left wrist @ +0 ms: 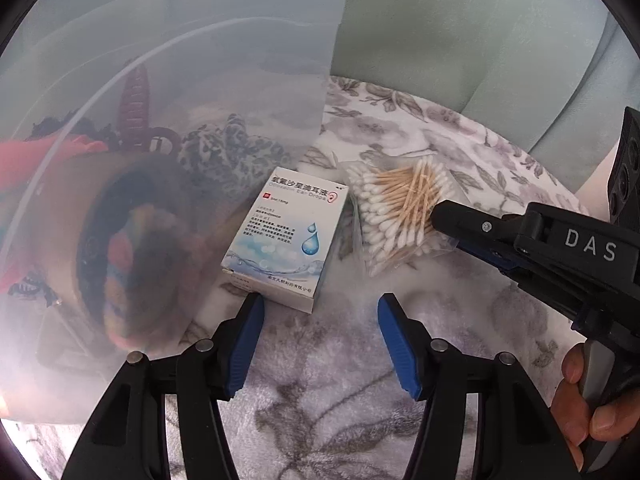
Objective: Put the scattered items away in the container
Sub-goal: 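Close the left gripper on the white ear-drop box while the right grasps the cotton swab bag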
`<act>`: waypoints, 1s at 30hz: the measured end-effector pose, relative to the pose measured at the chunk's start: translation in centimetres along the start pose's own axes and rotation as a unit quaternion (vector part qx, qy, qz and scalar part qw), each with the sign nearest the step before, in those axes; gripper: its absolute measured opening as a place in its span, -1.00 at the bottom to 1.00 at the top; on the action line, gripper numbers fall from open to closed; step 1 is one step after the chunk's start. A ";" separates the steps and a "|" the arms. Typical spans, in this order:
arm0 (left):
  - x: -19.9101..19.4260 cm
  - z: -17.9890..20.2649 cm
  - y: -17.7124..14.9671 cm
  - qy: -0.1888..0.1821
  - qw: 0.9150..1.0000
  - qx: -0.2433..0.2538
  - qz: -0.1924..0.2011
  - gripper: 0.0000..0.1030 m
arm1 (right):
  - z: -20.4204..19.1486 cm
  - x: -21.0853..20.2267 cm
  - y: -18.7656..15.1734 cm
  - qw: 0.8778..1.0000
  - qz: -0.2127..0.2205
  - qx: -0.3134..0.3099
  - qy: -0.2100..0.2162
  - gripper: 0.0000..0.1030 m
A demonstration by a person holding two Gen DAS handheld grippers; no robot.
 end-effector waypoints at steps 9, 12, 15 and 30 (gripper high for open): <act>-0.5 1.7 1.6 -0.006 0.999 0.034 0.019 0.18 | 4.0 -4.3 -0.2 0.997 0.051 0.056 -0.027 -0.65; -1.0 1.5 2.0 0.017 0.999 0.041 0.026 0.19 | 4.8 -5.6 -0.2 0.996 0.058 0.063 -0.028 -0.65; -0.7 1.0 2.1 0.046 0.998 0.042 0.023 0.24 | 4.9 -5.8 -0.5 0.996 0.060 0.066 -0.027 -0.65; 4.4 0.2 4.8 0.054 0.998 -0.026 -0.008 0.32 | 5.0 -7.3 -1.8 0.995 0.072 0.071 -0.026 -0.66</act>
Point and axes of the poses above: each gripper's, at about its wrist camera, not at the fingertips, and x roughly the way its jaws point, z to its right, y to its top, the point moved 7 cm from there along x, roughly the way its jaws point
